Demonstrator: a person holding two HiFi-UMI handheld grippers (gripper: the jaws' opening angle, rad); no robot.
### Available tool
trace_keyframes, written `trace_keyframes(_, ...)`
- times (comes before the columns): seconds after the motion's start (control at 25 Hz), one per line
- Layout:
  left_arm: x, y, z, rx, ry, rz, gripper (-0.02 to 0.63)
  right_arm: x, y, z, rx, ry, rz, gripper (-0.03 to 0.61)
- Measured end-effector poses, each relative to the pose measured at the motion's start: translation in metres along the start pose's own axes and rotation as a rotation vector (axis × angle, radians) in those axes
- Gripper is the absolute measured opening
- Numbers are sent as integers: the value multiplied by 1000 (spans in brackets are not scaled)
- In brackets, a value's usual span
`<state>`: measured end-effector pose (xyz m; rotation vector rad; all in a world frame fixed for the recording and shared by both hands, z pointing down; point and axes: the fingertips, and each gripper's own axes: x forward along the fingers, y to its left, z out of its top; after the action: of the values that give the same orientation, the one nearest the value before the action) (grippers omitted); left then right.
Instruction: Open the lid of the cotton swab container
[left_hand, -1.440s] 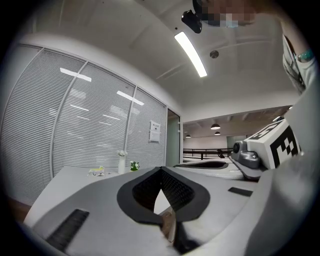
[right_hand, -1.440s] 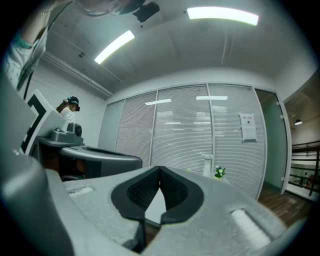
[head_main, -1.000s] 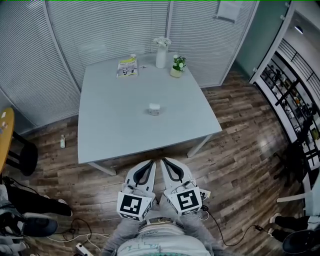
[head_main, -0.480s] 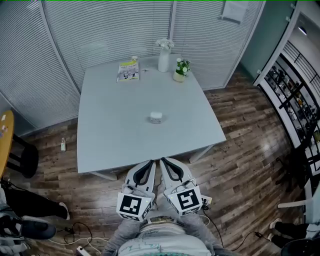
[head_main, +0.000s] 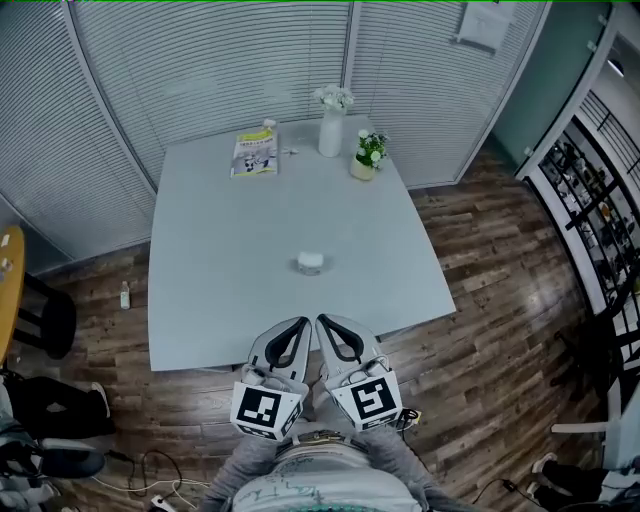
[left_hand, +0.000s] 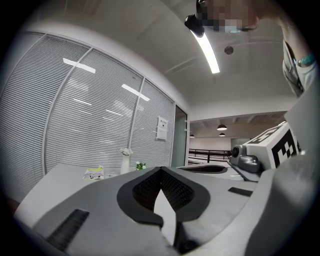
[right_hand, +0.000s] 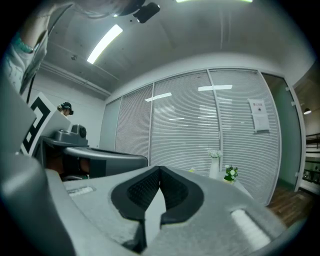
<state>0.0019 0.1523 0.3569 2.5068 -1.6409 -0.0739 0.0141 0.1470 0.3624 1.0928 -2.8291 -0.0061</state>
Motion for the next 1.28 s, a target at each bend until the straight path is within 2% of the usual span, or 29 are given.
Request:
trace_keyframes(0.32,52,23,9,-2,-16,40,-2,36,-51,0,-15,-6,18,2)
trace_keyframes(0.52,84,30,17,16,-33,60,-2,55,-73,2,-18,-30,72,2)
trace_keyframes(0.76,111,34,17,13,-54,96,-2,67,-94,3,-10,-14,122,2)
trace_keyframes(1.04,129,37,18,12,-54,94,-2,73,-115,-6,-28,-27,103,2)
trace_keyframes(1.28,139,44,22,25,-52,50,-2,80,-117,2,-10,-23,81,2)
